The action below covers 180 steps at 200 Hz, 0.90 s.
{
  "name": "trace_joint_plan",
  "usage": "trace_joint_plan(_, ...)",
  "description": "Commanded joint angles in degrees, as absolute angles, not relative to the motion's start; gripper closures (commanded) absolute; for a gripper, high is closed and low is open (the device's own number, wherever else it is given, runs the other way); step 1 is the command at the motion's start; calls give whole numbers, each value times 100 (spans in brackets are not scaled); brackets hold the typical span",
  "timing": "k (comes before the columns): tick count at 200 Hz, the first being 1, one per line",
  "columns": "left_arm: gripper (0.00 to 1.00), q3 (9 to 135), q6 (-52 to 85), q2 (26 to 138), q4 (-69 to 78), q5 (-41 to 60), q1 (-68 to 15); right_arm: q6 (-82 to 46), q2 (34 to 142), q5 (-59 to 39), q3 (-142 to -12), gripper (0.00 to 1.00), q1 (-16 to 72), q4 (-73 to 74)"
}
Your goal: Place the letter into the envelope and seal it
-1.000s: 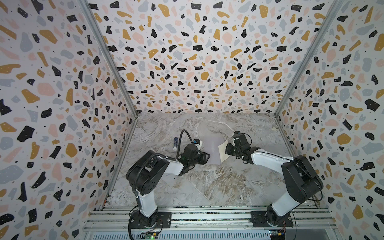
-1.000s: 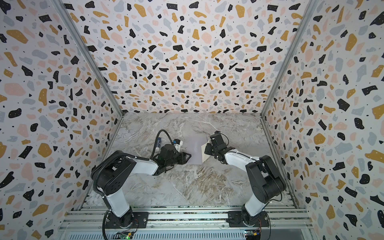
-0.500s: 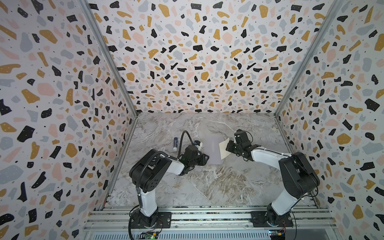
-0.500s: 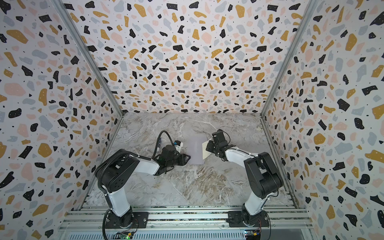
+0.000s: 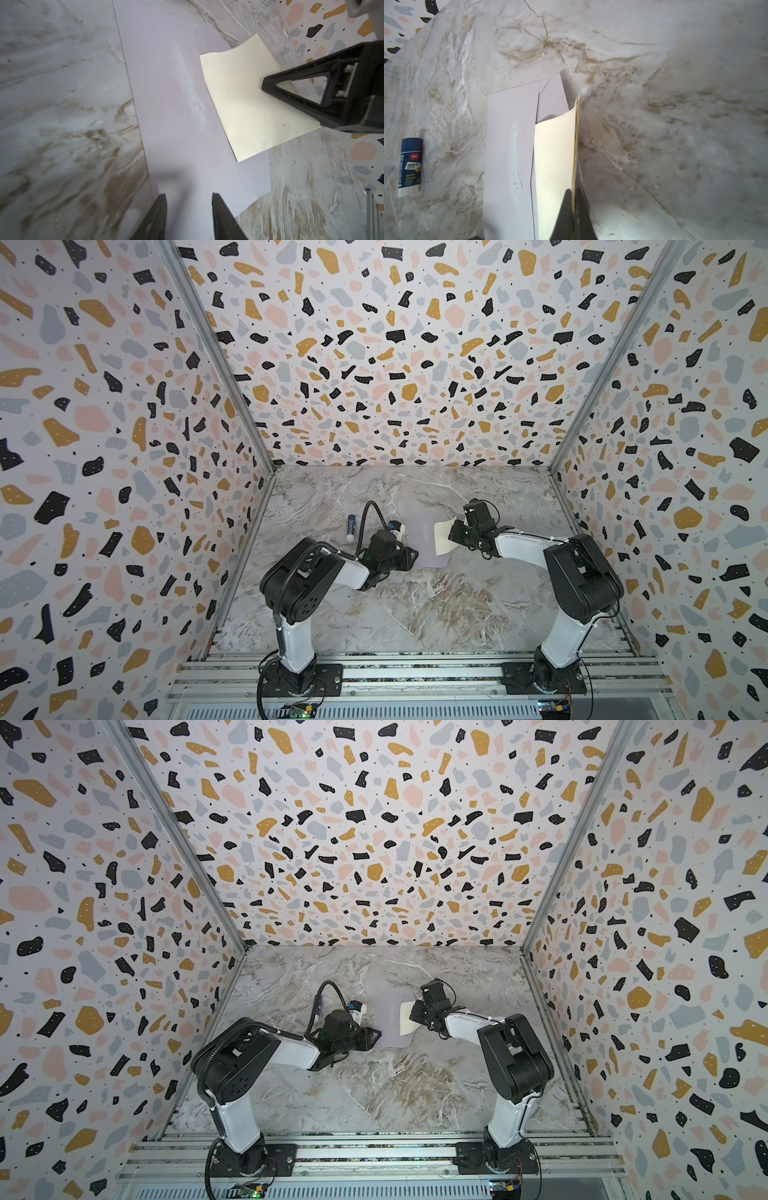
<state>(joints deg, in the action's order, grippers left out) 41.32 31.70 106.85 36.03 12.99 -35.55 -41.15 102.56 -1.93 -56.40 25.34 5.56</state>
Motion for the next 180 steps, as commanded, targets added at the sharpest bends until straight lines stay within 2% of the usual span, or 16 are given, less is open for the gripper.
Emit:
trace_joint_plan(1,62,4252,3034,10872,3487,1283,-3586,-4149,10212,-320,-5606,100,2511,821)
trace_joint_plan(107,63,4274,3015,11000,3488,1290,-3586,-3985,10298,-594,-5282,100,2505,1631)
trace_joint_plan(180,63,4280,2971,11021,3426,1253,-3586,-2913,10092,-373,-5583,100,2479,1208)
